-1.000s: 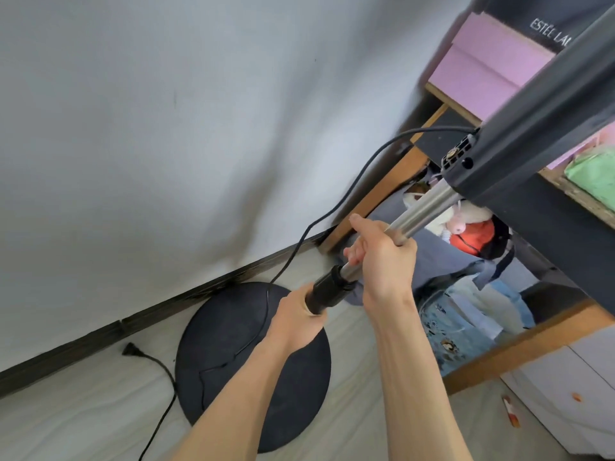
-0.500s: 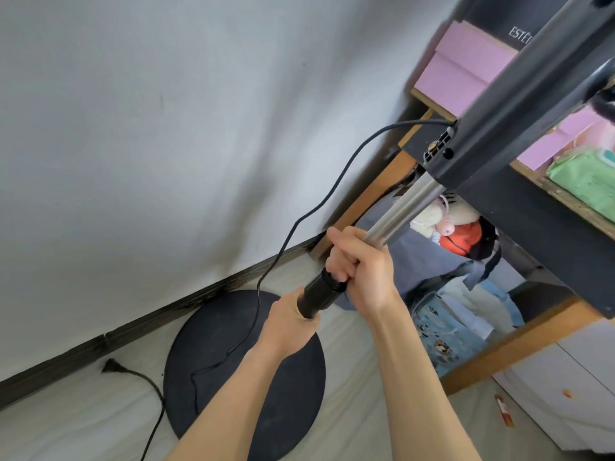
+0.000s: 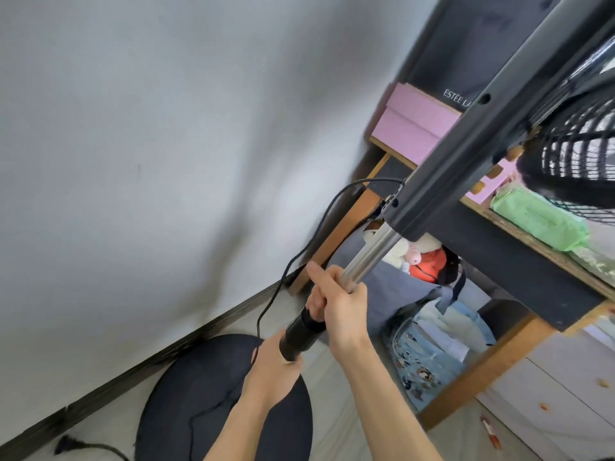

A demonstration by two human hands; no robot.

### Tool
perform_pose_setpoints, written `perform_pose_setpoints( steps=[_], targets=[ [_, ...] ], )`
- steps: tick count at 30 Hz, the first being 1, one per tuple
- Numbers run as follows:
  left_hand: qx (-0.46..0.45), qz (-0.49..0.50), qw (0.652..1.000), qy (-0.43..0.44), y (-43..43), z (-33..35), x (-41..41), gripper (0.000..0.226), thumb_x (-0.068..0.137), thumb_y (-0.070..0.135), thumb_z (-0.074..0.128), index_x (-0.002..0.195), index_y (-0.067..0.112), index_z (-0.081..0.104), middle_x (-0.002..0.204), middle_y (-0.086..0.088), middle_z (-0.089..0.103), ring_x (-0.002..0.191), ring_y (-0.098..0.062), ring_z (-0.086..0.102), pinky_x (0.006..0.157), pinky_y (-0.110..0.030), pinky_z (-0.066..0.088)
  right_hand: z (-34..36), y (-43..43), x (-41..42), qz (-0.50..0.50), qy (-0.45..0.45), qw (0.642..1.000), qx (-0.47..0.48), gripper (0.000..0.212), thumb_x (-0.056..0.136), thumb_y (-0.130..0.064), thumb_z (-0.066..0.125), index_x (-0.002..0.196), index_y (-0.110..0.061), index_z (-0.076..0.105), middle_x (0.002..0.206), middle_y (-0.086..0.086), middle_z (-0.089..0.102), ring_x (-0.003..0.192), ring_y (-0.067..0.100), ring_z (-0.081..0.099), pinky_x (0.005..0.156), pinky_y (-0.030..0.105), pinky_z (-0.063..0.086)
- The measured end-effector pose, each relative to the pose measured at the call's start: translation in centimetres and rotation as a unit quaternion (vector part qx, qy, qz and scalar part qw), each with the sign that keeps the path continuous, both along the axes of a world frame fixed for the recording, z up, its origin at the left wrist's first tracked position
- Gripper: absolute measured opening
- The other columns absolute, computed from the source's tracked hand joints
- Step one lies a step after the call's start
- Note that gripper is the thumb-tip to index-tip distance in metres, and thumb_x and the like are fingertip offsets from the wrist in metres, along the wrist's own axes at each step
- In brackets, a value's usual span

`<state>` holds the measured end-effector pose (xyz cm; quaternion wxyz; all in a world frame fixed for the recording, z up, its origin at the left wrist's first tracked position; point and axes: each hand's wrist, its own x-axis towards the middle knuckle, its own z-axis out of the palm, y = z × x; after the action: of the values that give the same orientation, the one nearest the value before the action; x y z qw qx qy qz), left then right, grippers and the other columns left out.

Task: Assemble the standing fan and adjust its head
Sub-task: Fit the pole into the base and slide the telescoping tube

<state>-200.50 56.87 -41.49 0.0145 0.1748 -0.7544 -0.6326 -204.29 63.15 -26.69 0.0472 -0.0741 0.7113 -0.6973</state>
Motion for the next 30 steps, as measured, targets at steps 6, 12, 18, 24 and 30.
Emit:
perform_pose_setpoints(
  steps=[6, 12, 18, 24, 30],
  targets=[
    [0.001, -0.006, 1.0, -0.013, -0.1, 1.1, 0.1, 0.025, 0.081, 0.019, 0.063, 0.079, 0.043, 0.056, 0.076, 0.003, 0.069, 0.077, -0.023, 0.066, 0.072, -0.039, 0.056, 7.0, -0.4, -1.3, -0.007, 0.025, 0.992, -0.122, 0.057, 0.092, -0.012, 0.067, 0.049, -0.023, 0.031, 0.046, -0.002, 0.027, 0.041, 0.014, 0.025, 0.043, 0.023, 0.028],
    [-0.002, -0.001, 1.0, -0.011, -0.1, 1.7, 0.0, 0.018, 0.082, 0.021, 0.065, 0.09, 0.037, 0.06, 0.079, 0.002, 0.07, 0.076, -0.02, 0.067, 0.076, -0.042, 0.058, 7.7, -1.6, -0.8, -0.11, 0.001, 0.988, -0.107, 0.05, 0.092, -0.006, 0.063, 0.063, -0.022, 0.025, 0.053, 0.001, 0.021, 0.055, 0.02, 0.01, 0.052, 0.034, 0.013],
    [-0.02, 0.009, 1.0, -0.012, 0.3, 2.3, 0.3, 0.025, 0.084, 0.019, 0.064, 0.085, 0.041, 0.052, 0.078, 0.003, 0.068, 0.072, -0.019, 0.066, 0.069, -0.038, 0.057, 6.9, -2.3, -0.3, -0.244, -0.039, 0.969, -0.009, 0.039, 0.085, -0.028, 0.068, 0.06, -0.009, 0.045, 0.051, 0.006, 0.042, 0.048, 0.019, 0.038, 0.045, 0.023, 0.035],
    [-0.013, -0.009, 1.0, -0.015, 0.0, 2.5, -0.3, 0.017, 0.082, 0.023, 0.063, 0.082, 0.038, 0.054, 0.079, 0.002, 0.067, 0.074, -0.024, 0.065, 0.069, -0.039, 0.055, 7.3, -1.4, -0.2, -0.111, -0.018, 0.992, -0.053, 0.035, 0.088, 0.003, 0.056, 0.06, -0.013, 0.045, 0.045, -0.001, 0.03, 0.041, 0.015, 0.024, 0.048, 0.03, 0.024],
    [0.003, -0.013, 1.0, -0.019, -0.1, 1.8, 0.2, 0.014, 0.079, 0.024, 0.062, 0.079, 0.036, 0.055, 0.073, 0.002, 0.066, 0.066, -0.024, 0.063, 0.064, -0.042, 0.057, 5.7, -1.3, 0.2, -0.081, -0.046, 0.995, -0.026, 0.046, 0.089, 0.0, 0.056, 0.051, -0.018, 0.04, 0.049, 0.001, 0.03, 0.041, 0.014, 0.024, 0.049, 0.031, 0.025]
  ],
)
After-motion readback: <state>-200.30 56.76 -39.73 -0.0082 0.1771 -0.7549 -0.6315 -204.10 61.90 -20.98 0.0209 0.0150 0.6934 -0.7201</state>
